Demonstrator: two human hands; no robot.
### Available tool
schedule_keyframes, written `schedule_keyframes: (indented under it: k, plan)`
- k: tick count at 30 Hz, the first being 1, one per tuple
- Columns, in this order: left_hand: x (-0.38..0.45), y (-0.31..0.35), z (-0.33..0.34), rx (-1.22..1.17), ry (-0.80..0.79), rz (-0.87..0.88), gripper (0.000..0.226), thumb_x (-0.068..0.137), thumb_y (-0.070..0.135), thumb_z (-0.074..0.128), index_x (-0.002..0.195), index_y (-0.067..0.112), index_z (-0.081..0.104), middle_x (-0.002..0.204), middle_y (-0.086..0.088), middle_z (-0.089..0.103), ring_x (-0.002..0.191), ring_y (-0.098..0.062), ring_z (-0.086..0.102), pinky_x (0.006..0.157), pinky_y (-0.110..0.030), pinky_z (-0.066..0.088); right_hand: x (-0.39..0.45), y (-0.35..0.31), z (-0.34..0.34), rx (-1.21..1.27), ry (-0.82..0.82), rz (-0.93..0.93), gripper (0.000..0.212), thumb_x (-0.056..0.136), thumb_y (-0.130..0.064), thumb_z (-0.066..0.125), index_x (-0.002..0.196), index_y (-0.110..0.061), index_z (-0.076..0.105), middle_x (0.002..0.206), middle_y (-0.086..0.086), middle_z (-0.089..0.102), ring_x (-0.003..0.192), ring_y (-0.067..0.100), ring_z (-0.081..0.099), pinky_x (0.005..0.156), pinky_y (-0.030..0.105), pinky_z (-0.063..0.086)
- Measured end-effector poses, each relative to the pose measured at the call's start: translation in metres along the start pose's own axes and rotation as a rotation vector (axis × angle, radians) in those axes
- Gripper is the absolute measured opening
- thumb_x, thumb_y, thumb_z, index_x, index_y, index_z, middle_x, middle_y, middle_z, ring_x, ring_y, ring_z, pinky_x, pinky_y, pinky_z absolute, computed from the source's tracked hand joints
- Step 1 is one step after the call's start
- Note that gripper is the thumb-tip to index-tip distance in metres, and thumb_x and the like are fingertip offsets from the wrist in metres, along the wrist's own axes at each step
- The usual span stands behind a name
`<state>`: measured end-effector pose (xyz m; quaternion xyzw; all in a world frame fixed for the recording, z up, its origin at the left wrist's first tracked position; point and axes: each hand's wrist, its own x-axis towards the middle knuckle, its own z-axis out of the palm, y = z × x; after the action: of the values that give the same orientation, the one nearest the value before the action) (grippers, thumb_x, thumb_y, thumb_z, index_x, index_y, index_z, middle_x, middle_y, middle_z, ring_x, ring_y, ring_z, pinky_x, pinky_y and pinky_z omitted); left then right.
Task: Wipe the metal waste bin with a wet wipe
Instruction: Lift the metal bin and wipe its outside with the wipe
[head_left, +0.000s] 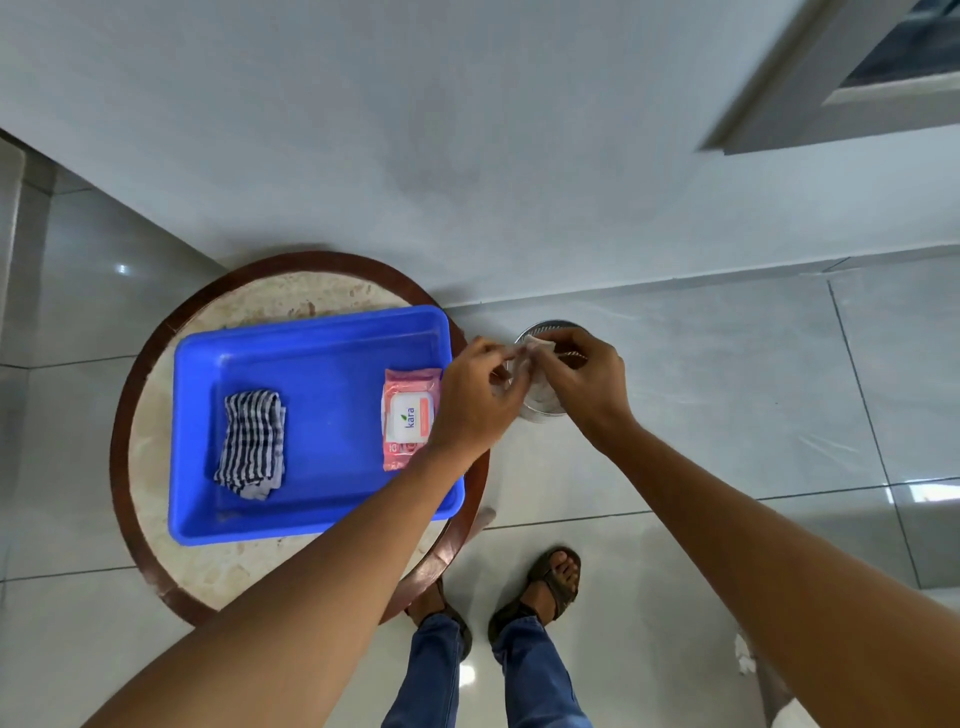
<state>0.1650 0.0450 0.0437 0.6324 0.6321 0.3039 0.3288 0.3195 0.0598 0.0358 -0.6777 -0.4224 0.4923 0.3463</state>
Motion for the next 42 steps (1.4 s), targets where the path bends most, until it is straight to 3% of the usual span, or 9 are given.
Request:
schedule_keyframes:
  k: [6, 15, 18, 23, 27, 31, 35, 40, 42]
  plan:
    - [0.007, 0.013, 0.014, -0.100, 0.027, -0.043, 0.032, 0.096, 0.028, 0.081, 0.116, 0.002, 0.082, 0.102, -0.012, 0.083, 0.090, -0.021, 0.080, 0.082, -0.035, 0.068, 0.005, -0.002, -0.012, 0.222, -0.028, 0.140, 0.030, 0.105, -0.019, 0.059, 0.107, -0.005, 0.086, 0.109, 0.016, 0.086, 0.111, 0.035, 0.081, 0.100, 0.047, 0.067]
    - [0.007, -0.002, 0.015, -0.335, -0.044, -0.336, 0.031, 0.104, 0.025, 0.072, 0.119, 0.000, 0.081, 0.106, -0.019, 0.085, 0.099, -0.032, 0.082, 0.092, -0.049, 0.068, -0.003, 0.017, -0.016, 0.224, 0.020, 0.143, 0.021, 0.095, -0.031, 0.084, 0.103, -0.013, 0.089, 0.097, 0.009, 0.087, 0.097, 0.027, 0.085, 0.089, 0.036, 0.069]
    - [0.015, -0.008, 0.009, -0.505, -0.029, -0.513, 0.029, 0.106, 0.017, 0.068, 0.123, -0.004, 0.077, 0.114, -0.024, 0.081, 0.110, -0.038, 0.078, 0.101, -0.053, 0.065, 0.004, 0.016, -0.018, 0.267, 0.001, 0.176, 0.024, 0.091, -0.019, 0.089, 0.113, -0.011, 0.084, 0.098, 0.006, 0.085, 0.088, 0.016, 0.081, 0.082, 0.032, 0.064]
    - [0.026, -0.015, -0.003, -0.758, -0.077, -0.651, 0.030, 0.105, 0.012, 0.069, 0.129, -0.006, 0.072, 0.117, -0.022, 0.077, 0.108, -0.029, 0.075, 0.091, -0.036, 0.067, 0.017, 0.009, -0.012, 0.476, -0.107, 0.404, 0.038, 0.096, -0.009, 0.079, 0.134, -0.008, 0.075, 0.120, 0.015, 0.076, 0.114, 0.030, 0.073, 0.099, 0.041, 0.063]
    - [0.029, -0.022, -0.007, -0.805, -0.092, -0.677, 0.028, 0.102, 0.013, 0.072, 0.127, -0.001, 0.074, 0.106, -0.008, 0.080, 0.097, -0.019, 0.079, 0.080, -0.025, 0.069, 0.017, 0.007, -0.001, 0.597, -0.207, 0.512, 0.043, 0.098, -0.024, 0.080, 0.133, 0.001, 0.075, 0.129, 0.025, 0.074, 0.123, 0.036, 0.070, 0.109, 0.047, 0.059]
    - [0.037, -0.025, -0.003, -0.726, -0.123, -0.668, 0.029, 0.101, 0.013, 0.074, 0.127, 0.001, 0.076, 0.110, -0.010, 0.081, 0.100, -0.020, 0.080, 0.086, -0.028, 0.069, 0.020, 0.011, 0.000, 0.652, -0.214, 0.485, 0.054, 0.102, -0.021, 0.078, 0.144, 0.009, 0.063, 0.150, 0.035, 0.063, 0.135, 0.045, 0.068, 0.122, 0.055, 0.048]
    - [0.054, -0.028, 0.022, -0.682, -0.082, -0.679, 0.024, 0.096, 0.007, 0.080, 0.117, -0.003, 0.080, 0.096, -0.009, 0.082, 0.089, -0.019, 0.079, 0.087, -0.032, 0.070, 0.031, 0.030, -0.009, 0.731, -0.179, 0.496, 0.051, 0.106, -0.014, 0.071, 0.147, 0.013, 0.056, 0.144, 0.039, 0.065, 0.119, 0.037, 0.068, 0.109, 0.049, 0.058]
    - [0.079, -0.035, 0.088, -0.560, -0.003, -0.761, 0.026, 0.099, 0.015, 0.077, 0.108, -0.009, 0.077, 0.095, -0.024, 0.080, 0.076, -0.027, 0.075, 0.079, -0.037, 0.066, 0.061, 0.080, -0.042, 0.834, -0.069, 0.595, 0.017, 0.106, -0.014, 0.071, 0.120, -0.003, 0.071, 0.135, 0.024, 0.072, 0.118, 0.030, 0.073, 0.079, 0.031, 0.072]
    - [0.082, -0.042, 0.121, -0.458, -0.007, -0.741, 0.023, 0.101, 0.012, 0.074, 0.104, -0.010, 0.077, 0.090, -0.025, 0.078, 0.069, -0.027, 0.073, 0.078, -0.038, 0.065, 0.073, 0.110, -0.069, 0.819, -0.016, 0.605, 0.024, 0.105, -0.017, 0.073, 0.125, -0.005, 0.075, 0.131, 0.016, 0.076, 0.112, 0.024, 0.078, 0.077, 0.028, 0.070]
